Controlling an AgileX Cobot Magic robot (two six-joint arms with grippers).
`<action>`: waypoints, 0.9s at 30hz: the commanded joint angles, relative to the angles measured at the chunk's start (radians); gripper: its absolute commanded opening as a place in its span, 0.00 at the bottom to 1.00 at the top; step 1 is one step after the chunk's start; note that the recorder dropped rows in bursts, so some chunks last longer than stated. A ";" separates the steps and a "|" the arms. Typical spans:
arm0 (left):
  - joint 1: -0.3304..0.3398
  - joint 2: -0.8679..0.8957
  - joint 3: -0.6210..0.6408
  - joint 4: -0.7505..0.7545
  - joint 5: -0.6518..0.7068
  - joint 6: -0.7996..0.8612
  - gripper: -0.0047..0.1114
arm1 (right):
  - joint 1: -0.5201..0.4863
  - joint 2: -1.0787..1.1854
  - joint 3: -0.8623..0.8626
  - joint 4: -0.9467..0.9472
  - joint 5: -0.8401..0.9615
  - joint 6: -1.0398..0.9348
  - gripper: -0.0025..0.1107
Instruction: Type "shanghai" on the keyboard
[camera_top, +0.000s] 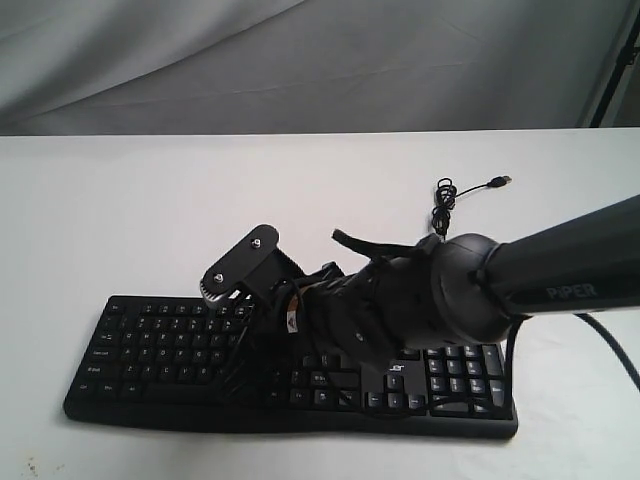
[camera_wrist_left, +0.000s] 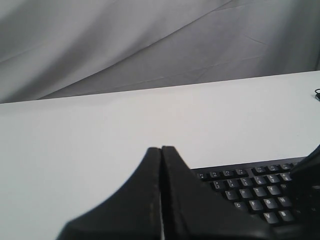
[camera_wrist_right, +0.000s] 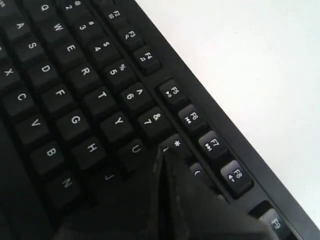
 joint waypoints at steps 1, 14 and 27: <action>-0.004 -0.003 0.004 0.001 -0.005 -0.003 0.04 | -0.002 -0.059 0.003 -0.004 0.023 -0.006 0.02; -0.004 -0.003 0.004 0.001 -0.005 -0.003 0.04 | -0.002 -0.413 0.313 -0.045 -0.024 -0.006 0.02; -0.004 -0.003 0.004 0.001 -0.005 -0.003 0.04 | -0.002 -0.905 0.690 -0.045 -0.115 -0.006 0.02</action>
